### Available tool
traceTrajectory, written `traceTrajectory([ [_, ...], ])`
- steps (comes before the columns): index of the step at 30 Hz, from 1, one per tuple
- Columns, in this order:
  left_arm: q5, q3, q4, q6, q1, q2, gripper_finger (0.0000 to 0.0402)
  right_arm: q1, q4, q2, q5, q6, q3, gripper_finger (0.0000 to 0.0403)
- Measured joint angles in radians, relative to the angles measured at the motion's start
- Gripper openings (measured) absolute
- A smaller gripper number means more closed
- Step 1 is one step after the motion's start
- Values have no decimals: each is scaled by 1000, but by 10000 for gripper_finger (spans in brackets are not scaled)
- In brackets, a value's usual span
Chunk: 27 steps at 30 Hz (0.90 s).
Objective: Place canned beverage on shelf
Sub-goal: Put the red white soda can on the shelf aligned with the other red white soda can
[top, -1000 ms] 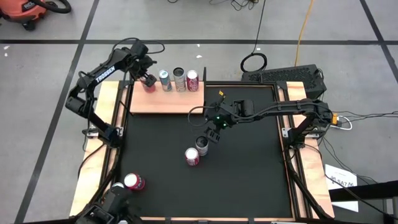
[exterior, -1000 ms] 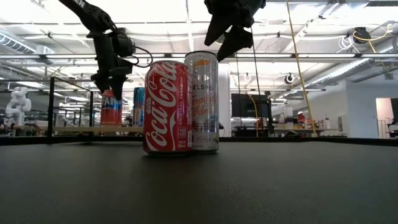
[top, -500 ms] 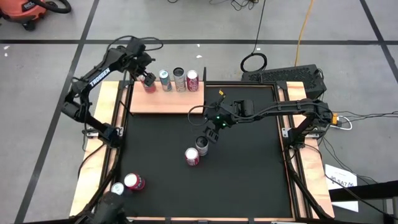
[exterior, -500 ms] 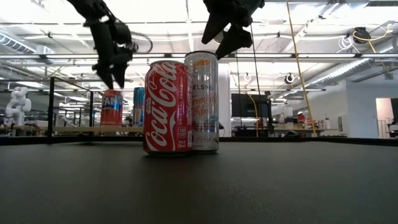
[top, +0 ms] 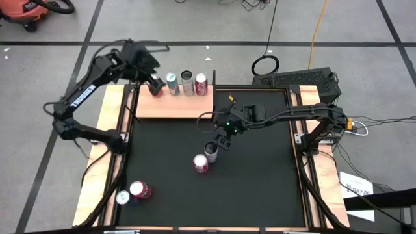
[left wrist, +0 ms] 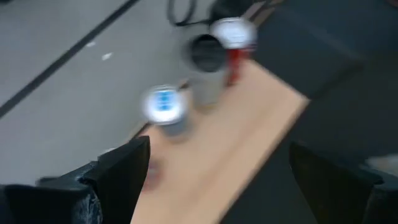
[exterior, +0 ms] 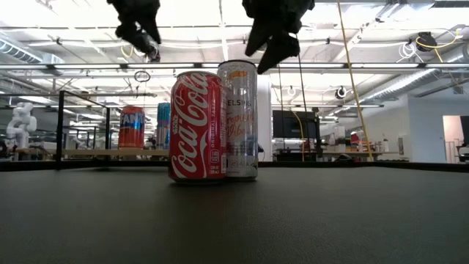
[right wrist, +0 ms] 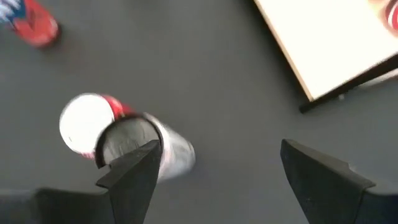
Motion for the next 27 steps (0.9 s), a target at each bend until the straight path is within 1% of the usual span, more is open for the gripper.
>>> traceTrajectory([
  [4, -11, -23, 15, -107, -166, -42, 373, 21, -24, 0, 1, -32, 0, 318],
  [11, -172, -63, 15, -310, -473, -55, 373, 58, -15, 0, 2, -46, 0, 318],
  [15, -273, -93, 25, -421, -630, -55, 373, 78, 10, 0, 4, -31, 0, 318],
  [18, -327, -117, 28, -509, -716, -55, 373, 95, 33, 0, 5, -31, 0, 318],
  [22, -363, -133, 29, -610, -812, -53, 373, 110, 93, 0, 5, -50, 0, 318],
  [27, -455, -167, 33, -731, -930, -50, 373, 113, 139, 7, 5, -70, 0, 318],
])
